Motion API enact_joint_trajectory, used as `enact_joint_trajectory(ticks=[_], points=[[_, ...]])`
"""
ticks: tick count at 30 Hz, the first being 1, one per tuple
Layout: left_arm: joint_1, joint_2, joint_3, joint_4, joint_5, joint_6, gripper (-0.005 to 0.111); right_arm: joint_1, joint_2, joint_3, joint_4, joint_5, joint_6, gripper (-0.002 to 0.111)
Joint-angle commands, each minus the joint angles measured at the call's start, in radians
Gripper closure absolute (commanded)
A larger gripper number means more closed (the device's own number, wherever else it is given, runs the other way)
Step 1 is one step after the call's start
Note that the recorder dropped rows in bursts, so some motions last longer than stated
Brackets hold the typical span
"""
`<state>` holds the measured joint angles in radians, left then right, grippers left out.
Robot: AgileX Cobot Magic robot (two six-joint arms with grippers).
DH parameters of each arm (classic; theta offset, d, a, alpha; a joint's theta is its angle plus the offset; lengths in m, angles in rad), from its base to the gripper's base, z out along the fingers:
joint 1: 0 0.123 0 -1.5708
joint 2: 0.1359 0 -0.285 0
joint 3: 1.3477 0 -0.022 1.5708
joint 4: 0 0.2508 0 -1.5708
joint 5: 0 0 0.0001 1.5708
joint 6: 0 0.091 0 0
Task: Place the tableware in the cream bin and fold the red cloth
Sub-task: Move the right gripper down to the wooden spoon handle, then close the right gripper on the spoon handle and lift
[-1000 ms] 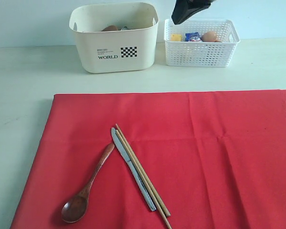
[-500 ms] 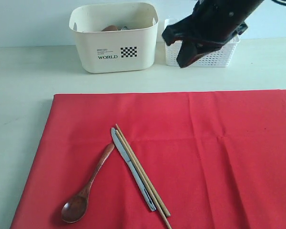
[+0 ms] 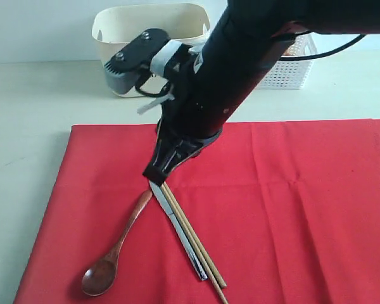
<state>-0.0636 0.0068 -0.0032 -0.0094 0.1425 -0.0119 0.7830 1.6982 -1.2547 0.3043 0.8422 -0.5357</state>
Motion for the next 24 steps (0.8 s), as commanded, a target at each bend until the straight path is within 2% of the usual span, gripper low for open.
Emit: enact_joint_trajectory(ticks=[1,4,9,11,16,24], points=[[-0.008,-0.007,0.003,-0.012,-0.002,-0.003,0.106,0.075,-0.006,0.002,0.02,-0.078,-0.234,0.108],[-0.008,-0.007,0.003,-0.012,-0.002,-0.003,0.106,0.114,0.019,0.002,0.008,-0.155,-0.252,0.1],[-0.008,-0.007,0.003,-0.012,-0.002,-0.003,0.106,0.165,0.119,-0.001,-0.084,-0.178,-0.252,0.055],[-0.008,-0.007,0.003,-0.012,-0.002,-0.003,0.106,0.171,0.169,-0.037,-0.112,-0.097,-0.286,0.047],[-0.008,-0.007,0.003,-0.012,-0.002,-0.003,0.106,0.171,0.265,-0.117,-0.122,0.006,-0.331,0.046],[-0.008,-0.007,0.003,-0.012,-0.002,-0.003,0.106,0.171,0.427,-0.241,-0.186,0.022,-0.432,0.046]])
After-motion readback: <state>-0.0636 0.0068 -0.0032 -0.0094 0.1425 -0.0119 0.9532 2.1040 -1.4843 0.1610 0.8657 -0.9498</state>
